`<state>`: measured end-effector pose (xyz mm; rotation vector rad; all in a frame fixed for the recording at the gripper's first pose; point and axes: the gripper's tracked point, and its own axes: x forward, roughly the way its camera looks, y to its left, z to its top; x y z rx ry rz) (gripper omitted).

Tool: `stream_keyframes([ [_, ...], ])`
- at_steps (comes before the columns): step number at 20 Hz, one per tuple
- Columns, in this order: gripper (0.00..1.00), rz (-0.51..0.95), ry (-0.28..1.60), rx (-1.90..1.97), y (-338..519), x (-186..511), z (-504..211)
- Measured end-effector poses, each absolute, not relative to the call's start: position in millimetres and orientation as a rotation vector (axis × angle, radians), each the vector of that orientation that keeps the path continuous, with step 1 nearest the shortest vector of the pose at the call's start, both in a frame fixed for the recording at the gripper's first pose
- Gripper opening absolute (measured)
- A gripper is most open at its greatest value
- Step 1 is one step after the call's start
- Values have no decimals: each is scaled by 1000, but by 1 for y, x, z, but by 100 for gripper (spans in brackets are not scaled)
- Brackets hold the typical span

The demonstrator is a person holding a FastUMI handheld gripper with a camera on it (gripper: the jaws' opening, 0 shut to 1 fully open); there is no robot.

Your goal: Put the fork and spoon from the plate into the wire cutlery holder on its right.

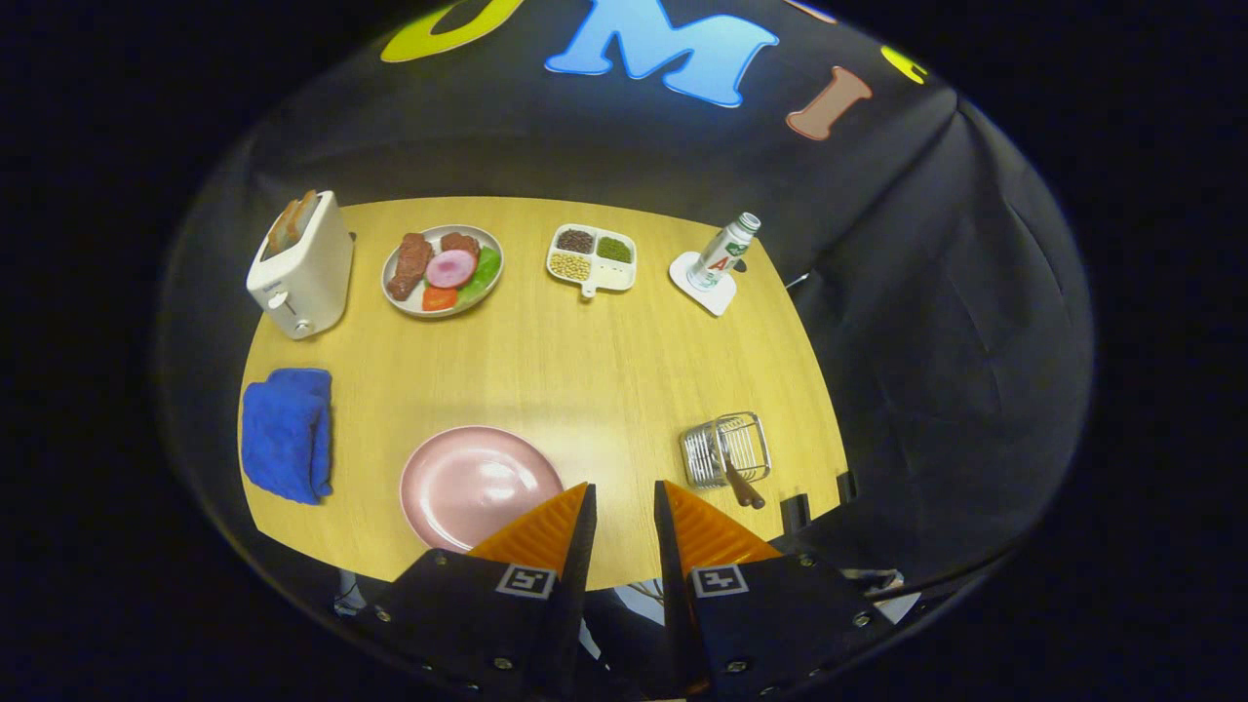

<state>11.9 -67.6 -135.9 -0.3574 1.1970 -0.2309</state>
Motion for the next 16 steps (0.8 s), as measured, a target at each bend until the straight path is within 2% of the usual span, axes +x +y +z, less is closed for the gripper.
stream_keyframes([
  [13, 36, -9, 1205, -420, 17, -14, -161],
  [16, 37, 66, 1060, -395, 37, 5, -151],
])
